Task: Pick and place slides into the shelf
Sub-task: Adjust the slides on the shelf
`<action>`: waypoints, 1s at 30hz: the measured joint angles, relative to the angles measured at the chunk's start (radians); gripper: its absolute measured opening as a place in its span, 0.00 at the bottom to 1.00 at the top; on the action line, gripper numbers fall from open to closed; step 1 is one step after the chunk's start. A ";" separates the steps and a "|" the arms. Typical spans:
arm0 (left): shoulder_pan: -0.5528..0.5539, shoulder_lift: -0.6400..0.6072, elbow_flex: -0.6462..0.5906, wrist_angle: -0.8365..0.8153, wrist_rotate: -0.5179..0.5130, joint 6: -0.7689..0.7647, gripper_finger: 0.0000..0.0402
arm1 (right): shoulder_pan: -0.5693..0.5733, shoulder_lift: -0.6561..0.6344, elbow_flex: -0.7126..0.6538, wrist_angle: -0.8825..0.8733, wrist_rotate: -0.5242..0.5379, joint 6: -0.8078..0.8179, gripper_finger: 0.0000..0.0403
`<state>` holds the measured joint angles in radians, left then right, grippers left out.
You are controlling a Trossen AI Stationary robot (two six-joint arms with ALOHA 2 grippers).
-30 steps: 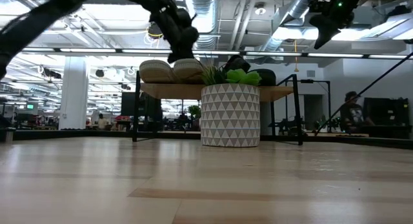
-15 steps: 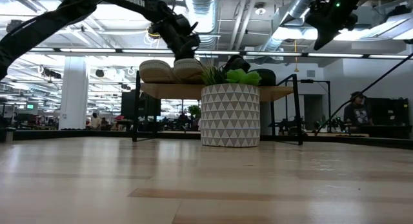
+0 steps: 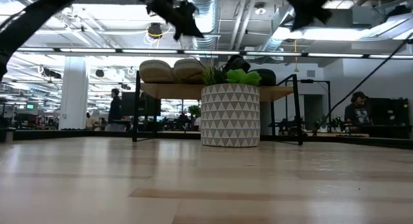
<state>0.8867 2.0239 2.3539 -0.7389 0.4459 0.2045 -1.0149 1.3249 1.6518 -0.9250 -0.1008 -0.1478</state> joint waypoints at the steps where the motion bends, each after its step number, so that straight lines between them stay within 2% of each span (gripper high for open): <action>1: 0.000 -0.026 0.000 0.019 0.016 -0.020 0.00 | 0.000 0.041 0.085 -0.021 -0.041 0.002 0.00; 4: -0.009 -0.105 0.000 0.046 0.026 -0.063 0.00 | 0.000 0.186 0.363 -0.135 -0.134 0.001 0.00; 7: -0.019 -0.169 0.000 0.029 0.030 -0.075 0.00 | 0.000 0.358 0.661 -0.283 -0.170 -0.017 0.00; 8: -0.023 -0.187 0.000 0.011 0.029 -0.075 0.00 | 0.000 0.409 0.712 -0.308 -0.187 -0.032 0.00; 9: -0.027 -0.202 0.000 -0.009 0.029 -0.073 0.00 | 0.003 0.409 0.687 -0.270 -0.223 -0.039 0.00; 11: -0.035 -0.228 0.000 -0.046 0.029 -0.067 0.00 | -0.002 0.414 0.600 -0.197 -0.362 -0.046 0.00; 13: -0.039 -0.253 -0.001 -0.092 0.029 -0.046 0.00 | 0.001 0.437 0.588 -0.204 -0.435 -0.055 0.00; 16: -0.043 -0.283 -0.009 -0.147 0.020 -0.036 0.00 | 0.019 0.484 0.607 -0.227 -0.400 -0.079 0.00; 18: -0.041 -0.317 -0.059 -0.153 0.013 -0.034 0.00 | 0.043 0.513 0.626 -0.223 -0.384 -0.092 0.00; 22: -0.027 -0.433 -0.257 -0.121 -0.041 -0.029 0.00 | 0.117 0.552 0.676 -0.205 -0.380 -0.098 0.00; 27: 0.009 -0.642 -0.648 0.121 -0.072 -0.132 0.00 | 0.235 0.603 0.698 -0.193 -0.136 -0.122 0.00; 30: 0.043 -0.786 -0.880 0.295 -0.131 -0.216 0.00 | 0.275 0.613 0.703 -0.156 -0.097 -0.094 0.00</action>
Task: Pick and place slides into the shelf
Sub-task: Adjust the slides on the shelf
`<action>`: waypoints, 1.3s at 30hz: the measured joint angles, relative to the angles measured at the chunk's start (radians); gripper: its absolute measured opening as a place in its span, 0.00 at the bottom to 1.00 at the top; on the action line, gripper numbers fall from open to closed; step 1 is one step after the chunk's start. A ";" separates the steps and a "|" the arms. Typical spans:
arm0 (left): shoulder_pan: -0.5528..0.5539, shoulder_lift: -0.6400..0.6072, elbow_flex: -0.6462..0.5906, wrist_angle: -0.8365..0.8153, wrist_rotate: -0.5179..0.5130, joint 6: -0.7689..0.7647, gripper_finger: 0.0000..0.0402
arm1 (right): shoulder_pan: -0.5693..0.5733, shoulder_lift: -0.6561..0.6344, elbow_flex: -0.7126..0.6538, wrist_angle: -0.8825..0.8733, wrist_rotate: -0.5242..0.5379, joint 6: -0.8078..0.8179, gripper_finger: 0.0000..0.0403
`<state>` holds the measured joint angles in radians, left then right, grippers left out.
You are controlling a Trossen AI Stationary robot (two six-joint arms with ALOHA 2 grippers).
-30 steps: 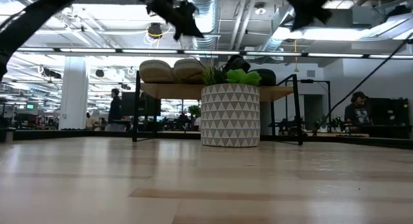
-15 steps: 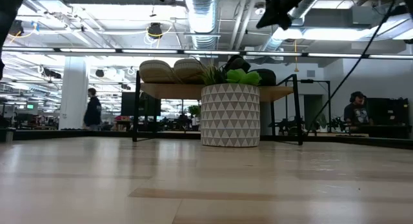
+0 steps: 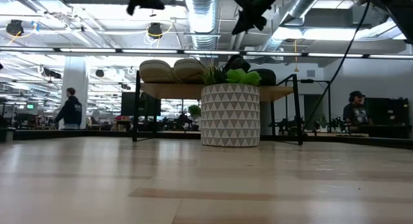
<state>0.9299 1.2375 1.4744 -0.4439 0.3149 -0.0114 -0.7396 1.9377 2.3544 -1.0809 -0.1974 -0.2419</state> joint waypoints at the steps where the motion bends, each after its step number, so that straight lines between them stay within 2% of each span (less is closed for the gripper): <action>1: 0.009 -0.042 -0.071 0.054 -0.027 -0.030 0.00 | 0.006 0.002 -0.001 0.011 0.007 0.012 0.00; 6: 0.015 -0.215 -0.367 0.297 -0.167 -0.164 0.00 | 0.041 0.037 0.000 0.045 0.146 0.108 0.00; 11: 0.016 -0.293 -0.527 0.448 -0.224 -0.221 0.00 | 0.101 0.066 0.000 0.022 0.242 0.156 0.00; 15: 0.015 -0.296 -0.546 0.458 -0.265 -0.181 0.00 | 0.161 0.089 0.002 0.007 0.248 0.177 0.00; 23: 0.013 -0.269 -0.547 0.451 -0.265 -0.104 0.00 | 0.252 0.130 -0.002 -0.151 0.230 0.198 0.00; 30: 0.022 -0.269 -0.547 0.426 -0.140 -0.048 0.00 | 0.308 0.157 -0.003 -0.288 0.137 0.168 0.00; 39: 0.022 -0.269 -0.547 0.399 -0.119 0.009 0.00 | 0.349 0.182 -0.006 -0.285 0.143 0.254 0.00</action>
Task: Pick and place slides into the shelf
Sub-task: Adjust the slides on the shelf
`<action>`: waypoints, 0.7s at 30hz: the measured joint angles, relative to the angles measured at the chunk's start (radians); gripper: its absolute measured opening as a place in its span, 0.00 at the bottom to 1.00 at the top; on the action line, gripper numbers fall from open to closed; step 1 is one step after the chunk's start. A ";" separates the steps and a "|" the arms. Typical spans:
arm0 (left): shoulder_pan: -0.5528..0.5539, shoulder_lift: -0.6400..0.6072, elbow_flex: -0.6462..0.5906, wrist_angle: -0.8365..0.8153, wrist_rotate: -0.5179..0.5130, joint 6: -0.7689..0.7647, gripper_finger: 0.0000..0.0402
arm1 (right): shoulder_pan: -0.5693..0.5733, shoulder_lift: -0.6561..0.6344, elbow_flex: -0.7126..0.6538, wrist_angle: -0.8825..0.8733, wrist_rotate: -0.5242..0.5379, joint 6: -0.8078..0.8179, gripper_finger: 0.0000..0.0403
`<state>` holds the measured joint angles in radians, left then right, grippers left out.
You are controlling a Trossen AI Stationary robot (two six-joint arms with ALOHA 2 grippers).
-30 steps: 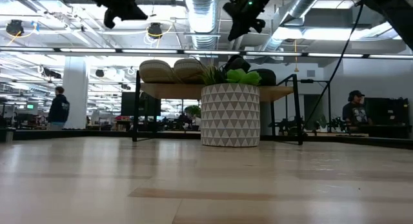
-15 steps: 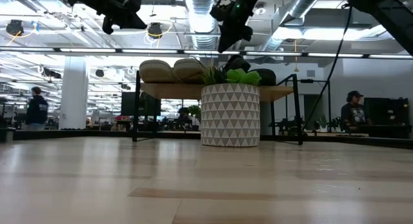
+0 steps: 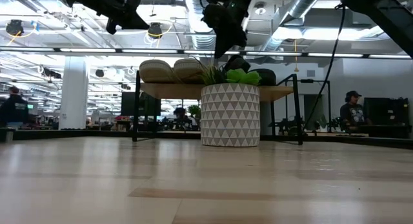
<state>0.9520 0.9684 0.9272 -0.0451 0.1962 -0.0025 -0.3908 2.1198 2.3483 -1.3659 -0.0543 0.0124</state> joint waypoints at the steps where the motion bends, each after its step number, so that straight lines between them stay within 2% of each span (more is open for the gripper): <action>1: 0.000 0.000 0.000 -0.003 0.004 0.000 0.00 | 0.001 0.006 -0.004 0.004 0.002 0.008 0.00; 10: 0.000 -0.007 0.000 -0.008 0.009 0.007 0.00 | 0.000 0.066 -0.014 -0.077 0.091 0.039 0.00; 21: 0.000 -0.007 0.000 -0.020 0.008 0.007 0.00 | -0.022 0.112 -0.014 -0.072 0.192 0.032 0.00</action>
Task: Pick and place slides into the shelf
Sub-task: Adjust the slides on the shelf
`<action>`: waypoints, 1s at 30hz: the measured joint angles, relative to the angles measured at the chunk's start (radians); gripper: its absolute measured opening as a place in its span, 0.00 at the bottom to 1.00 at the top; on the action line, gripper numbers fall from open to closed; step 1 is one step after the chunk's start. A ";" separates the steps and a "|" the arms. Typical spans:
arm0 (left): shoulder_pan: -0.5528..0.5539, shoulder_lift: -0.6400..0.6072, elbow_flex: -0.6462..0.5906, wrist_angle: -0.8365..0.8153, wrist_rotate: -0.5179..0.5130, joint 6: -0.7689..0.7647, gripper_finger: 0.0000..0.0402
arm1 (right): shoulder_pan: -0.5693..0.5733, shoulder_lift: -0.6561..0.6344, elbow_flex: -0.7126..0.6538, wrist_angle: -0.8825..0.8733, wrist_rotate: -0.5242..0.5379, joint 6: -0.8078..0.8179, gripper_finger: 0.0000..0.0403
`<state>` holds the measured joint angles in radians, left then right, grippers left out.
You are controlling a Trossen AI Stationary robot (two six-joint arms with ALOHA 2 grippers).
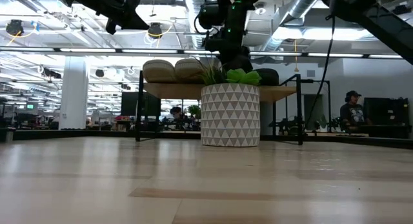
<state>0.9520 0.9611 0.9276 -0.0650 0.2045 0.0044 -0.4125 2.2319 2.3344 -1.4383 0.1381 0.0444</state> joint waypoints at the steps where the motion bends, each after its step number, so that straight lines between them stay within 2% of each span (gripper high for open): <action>1: 0.000 0.000 0.000 0.000 0.000 0.000 0.00 | -0.003 0.000 0.000 0.010 0.004 0.001 0.00; 30: 0.000 0.000 0.000 -0.014 -0.001 0.001 0.00 | -0.011 0.000 -0.001 0.179 -0.009 -0.055 0.00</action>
<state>0.9520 0.9611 0.9279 -0.0792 0.2039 0.0055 -0.4239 2.2318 2.3333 -1.2594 0.1291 -0.0110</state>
